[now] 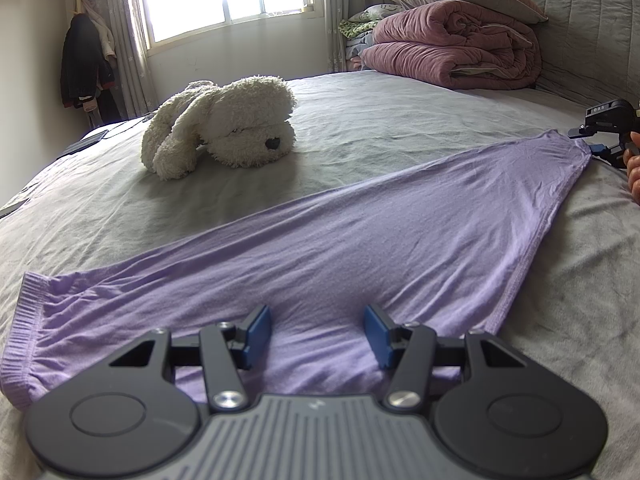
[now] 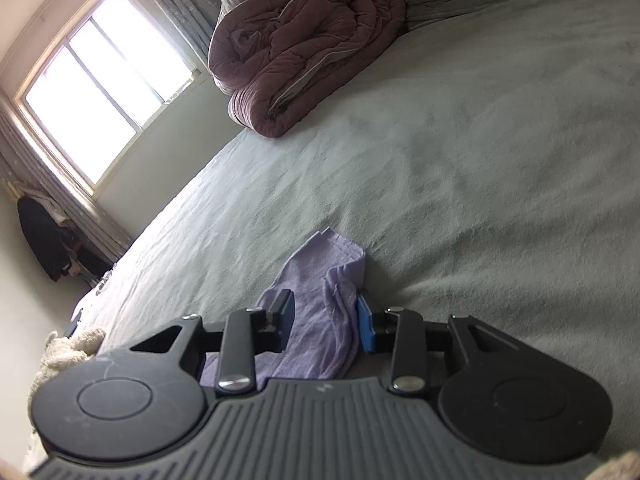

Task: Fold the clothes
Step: 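Close the right gripper on the garment hem end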

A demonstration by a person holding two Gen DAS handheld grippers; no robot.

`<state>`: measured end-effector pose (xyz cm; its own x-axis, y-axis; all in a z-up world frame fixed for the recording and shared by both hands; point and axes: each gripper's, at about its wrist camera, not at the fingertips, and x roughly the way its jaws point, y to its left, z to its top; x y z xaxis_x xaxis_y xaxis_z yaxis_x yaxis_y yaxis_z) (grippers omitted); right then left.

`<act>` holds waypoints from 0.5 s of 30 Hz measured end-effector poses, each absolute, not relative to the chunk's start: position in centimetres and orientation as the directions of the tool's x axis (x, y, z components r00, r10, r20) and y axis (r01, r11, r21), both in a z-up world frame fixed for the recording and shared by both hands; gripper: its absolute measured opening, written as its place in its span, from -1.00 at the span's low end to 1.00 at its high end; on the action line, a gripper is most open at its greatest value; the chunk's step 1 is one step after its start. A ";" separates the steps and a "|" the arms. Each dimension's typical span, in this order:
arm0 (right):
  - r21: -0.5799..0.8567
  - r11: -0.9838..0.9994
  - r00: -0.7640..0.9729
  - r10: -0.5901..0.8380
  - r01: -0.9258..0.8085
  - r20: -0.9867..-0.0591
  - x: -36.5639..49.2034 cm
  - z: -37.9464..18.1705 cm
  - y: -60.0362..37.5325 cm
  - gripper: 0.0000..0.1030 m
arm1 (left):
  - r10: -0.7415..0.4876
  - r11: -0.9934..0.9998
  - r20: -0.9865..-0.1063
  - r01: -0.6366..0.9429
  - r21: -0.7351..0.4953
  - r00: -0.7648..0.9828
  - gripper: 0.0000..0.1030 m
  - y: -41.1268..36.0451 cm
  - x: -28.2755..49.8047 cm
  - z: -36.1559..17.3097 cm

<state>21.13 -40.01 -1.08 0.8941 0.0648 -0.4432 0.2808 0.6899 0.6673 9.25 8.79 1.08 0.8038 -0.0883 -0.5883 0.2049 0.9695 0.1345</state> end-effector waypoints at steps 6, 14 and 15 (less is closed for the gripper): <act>0.680 0.674 0.895 0.063 0.289 -0.442 21.0 -1.3 -40.3 -0.53 | -0.087 0.969 -0.587 0.205 0.137 0.805 0.04 8.7 9.2 1.1; 0.648 0.706 0.894 0.048 0.286 -0.446 21.2 -1.2 -39.9 -0.54 | -0.086 0.969 -0.586 0.205 0.139 0.805 0.04 8.7 9.2 1.1; 0.644 0.710 0.893 0.044 0.287 -0.447 21.2 -1.2 -39.8 -0.54 | -0.086 0.969 -0.586 0.205 0.139 0.805 0.04 8.7 9.2 1.1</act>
<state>21.18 -39.78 -1.20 0.8934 0.0444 -0.4471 0.2868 0.7097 0.6435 9.20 8.69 1.10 0.8054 -0.0862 -0.5864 0.2048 0.9689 0.1389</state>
